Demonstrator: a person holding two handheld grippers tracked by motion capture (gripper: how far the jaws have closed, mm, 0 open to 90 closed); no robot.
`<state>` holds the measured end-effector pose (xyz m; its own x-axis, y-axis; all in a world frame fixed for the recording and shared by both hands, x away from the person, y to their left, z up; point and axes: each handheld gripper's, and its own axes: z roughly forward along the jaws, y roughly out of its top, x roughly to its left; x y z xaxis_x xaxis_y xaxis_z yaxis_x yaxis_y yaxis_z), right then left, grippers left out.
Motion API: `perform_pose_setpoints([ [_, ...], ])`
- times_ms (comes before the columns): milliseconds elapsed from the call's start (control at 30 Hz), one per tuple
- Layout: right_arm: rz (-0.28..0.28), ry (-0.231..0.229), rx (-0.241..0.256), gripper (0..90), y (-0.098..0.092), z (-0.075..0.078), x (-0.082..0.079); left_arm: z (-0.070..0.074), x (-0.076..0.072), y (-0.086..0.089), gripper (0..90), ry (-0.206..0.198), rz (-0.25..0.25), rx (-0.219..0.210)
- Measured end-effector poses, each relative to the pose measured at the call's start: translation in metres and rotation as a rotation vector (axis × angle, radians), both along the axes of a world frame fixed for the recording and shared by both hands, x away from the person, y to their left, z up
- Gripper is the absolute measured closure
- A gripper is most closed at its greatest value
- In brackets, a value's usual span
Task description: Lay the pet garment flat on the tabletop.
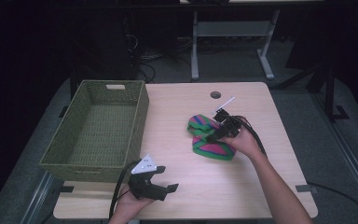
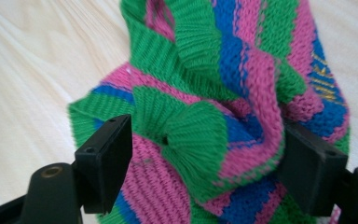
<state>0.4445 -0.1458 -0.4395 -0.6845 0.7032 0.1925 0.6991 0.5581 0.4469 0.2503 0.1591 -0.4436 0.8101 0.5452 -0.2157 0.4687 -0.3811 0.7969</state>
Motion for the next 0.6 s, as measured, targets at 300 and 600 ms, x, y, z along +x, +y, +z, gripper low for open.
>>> perform_pose_setpoints([
  [300, -0.018, -0.019, -0.049, 25.1, 0.007, -0.004, -0.001, 0.000, 0.000, -0.001, 16.7, 0.000, -0.004, 0.004],
  [600, -0.014, -0.111, -0.157, 31.9, 0.019, -0.009, -0.011, 0.000, 0.000, -0.001, 16.7, 0.000, -0.003, 0.005],
])
